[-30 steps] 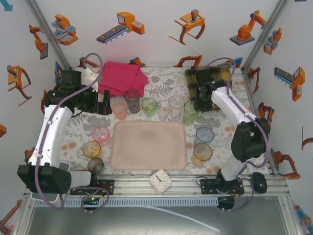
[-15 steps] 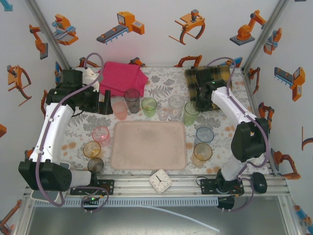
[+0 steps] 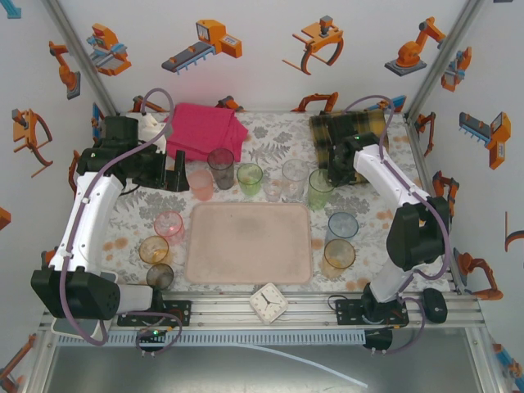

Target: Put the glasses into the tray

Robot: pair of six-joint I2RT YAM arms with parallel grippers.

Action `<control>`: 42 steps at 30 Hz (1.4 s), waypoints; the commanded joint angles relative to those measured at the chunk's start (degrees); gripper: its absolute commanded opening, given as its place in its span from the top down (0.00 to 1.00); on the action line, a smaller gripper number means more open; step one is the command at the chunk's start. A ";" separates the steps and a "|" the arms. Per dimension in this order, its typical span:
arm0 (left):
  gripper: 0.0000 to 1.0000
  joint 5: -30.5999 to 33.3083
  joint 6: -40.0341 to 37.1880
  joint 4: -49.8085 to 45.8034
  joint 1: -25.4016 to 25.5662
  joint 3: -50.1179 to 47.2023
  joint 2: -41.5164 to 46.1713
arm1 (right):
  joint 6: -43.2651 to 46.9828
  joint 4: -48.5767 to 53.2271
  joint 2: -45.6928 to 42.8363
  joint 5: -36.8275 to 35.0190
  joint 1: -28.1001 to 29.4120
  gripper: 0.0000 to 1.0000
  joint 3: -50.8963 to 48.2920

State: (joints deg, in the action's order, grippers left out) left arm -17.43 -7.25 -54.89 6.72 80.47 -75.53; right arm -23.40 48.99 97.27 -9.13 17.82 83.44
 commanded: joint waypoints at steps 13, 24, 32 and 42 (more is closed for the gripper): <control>0.03 -1.11 0.79 -0.14 0.27 0.49 0.02 | 1.47 2.41 -3.07 -2.39 -0.91 1.00 2.72; 0.03 -1.24 0.88 -0.20 0.31 0.62 -0.06 | 1.68 3.06 -5.86 -1.34 -2.03 1.00 2.93; 0.03 -1.30 0.92 -0.20 0.31 0.57 -0.07 | 2.90 6.56 -7.95 -2.03 -2.53 1.00 5.70; 0.03 -1.63 0.94 -0.21 0.29 0.57 -0.09 | 4.57 12.30 -10.73 -1.24 -2.53 1.00 10.78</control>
State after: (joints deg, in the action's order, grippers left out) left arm -17.85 -6.90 -54.89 6.72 80.47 -75.53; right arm -20.25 58.57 88.84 -10.13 15.55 91.33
